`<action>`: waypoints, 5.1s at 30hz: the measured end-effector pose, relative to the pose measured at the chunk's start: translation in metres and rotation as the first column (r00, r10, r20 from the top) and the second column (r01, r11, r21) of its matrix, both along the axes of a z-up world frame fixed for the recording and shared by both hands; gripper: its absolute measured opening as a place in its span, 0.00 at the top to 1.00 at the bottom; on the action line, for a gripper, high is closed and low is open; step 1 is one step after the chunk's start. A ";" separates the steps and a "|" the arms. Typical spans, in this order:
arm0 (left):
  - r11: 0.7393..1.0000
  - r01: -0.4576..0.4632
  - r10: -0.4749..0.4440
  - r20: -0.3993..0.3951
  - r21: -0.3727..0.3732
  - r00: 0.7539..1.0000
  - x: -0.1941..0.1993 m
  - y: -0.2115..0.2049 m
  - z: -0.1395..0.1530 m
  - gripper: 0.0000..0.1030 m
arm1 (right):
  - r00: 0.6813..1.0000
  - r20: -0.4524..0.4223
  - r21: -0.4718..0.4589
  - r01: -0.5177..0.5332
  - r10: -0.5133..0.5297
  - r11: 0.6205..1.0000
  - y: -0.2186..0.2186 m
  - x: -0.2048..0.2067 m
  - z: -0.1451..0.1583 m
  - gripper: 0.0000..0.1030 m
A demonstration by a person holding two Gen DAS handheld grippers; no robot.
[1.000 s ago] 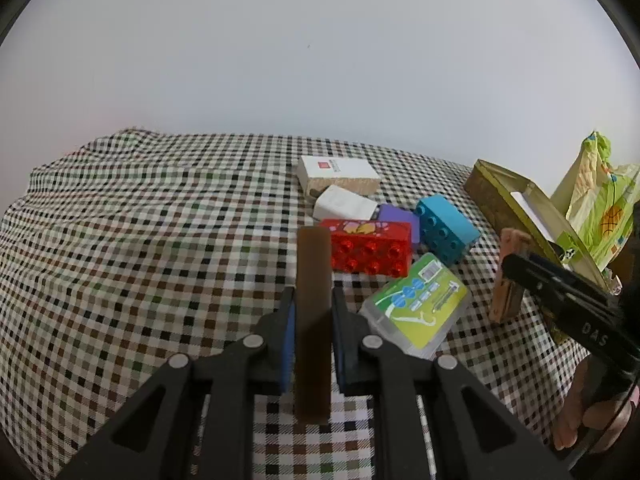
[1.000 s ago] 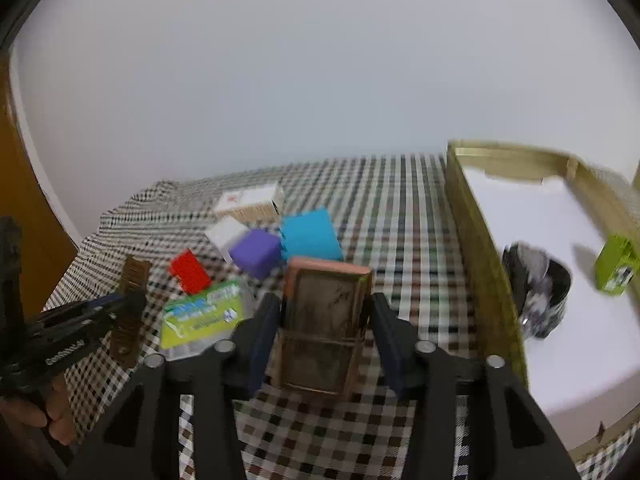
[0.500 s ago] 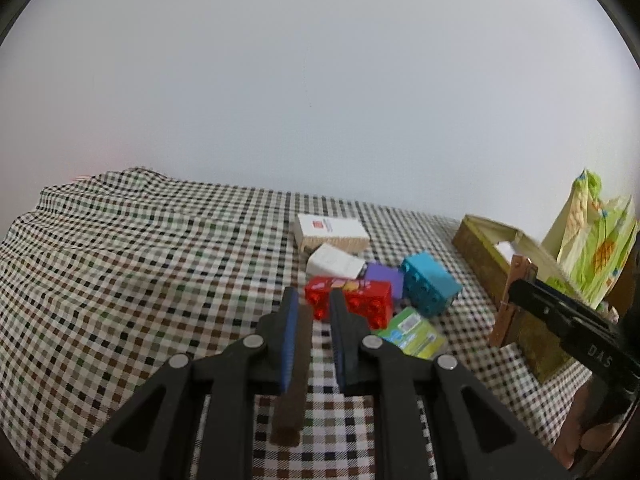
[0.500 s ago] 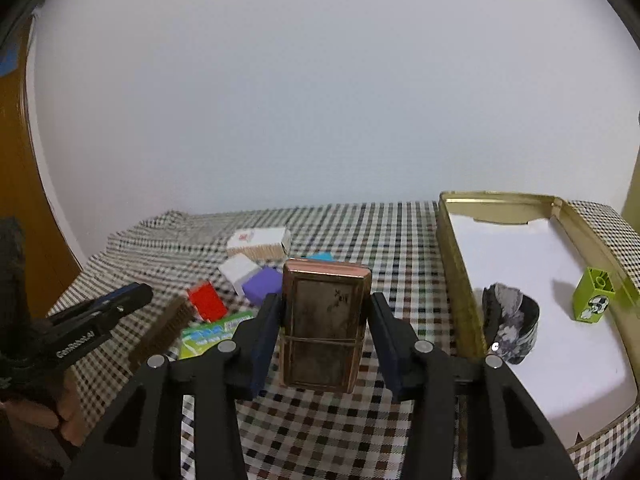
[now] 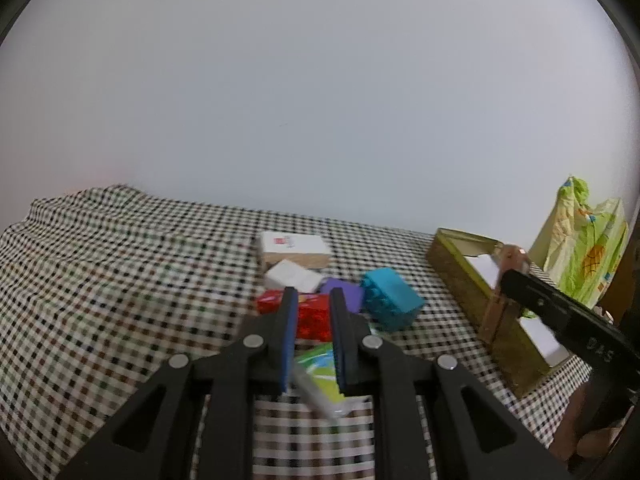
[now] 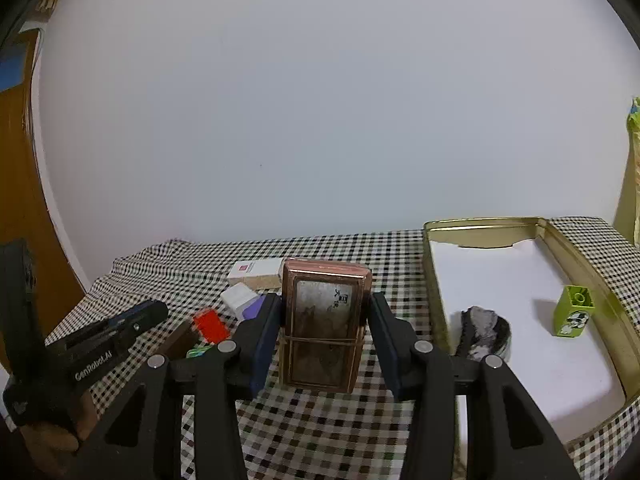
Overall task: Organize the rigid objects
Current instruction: 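Carry the stick in the left gripper and frame in the right gripper to the tin, then release the stick from the left gripper while the right gripper lays the frame in the tin, then withdraw both open grippers from the tin toward the remaining items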
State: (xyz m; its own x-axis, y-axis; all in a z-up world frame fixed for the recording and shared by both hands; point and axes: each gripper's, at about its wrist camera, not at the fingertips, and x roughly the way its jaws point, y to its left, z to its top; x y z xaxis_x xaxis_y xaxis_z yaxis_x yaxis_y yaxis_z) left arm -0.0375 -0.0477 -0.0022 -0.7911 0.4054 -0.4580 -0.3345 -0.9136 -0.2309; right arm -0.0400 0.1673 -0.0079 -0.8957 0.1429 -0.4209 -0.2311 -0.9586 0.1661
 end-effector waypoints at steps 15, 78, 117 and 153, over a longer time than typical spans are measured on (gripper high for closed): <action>0.984 -0.044 0.055 0.061 -0.171 0.997 0.014 -0.057 0.001 0.84 | 1.000 0.023 0.020 -0.008 0.007 1.000 0.001 0.004 -0.003 0.54; 0.977 0.203 -0.207 -0.055 -0.066 0.977 0.043 0.164 0.053 0.87 | 0.967 -0.050 -0.089 0.244 -0.249 0.966 0.169 0.046 0.008 0.54; 0.952 0.251 -0.227 0.148 -0.173 0.963 -0.043 0.272 0.011 0.86 | 0.958 0.276 -0.140 0.124 -0.082 0.982 0.184 0.021 -0.038 0.53; 0.979 -0.120 0.112 -0.056 -0.164 0.992 -0.001 0.170 0.007 0.01 | 0.886 -0.113 -0.054 0.446 -0.450 0.893 0.189 0.085 -0.009 0.20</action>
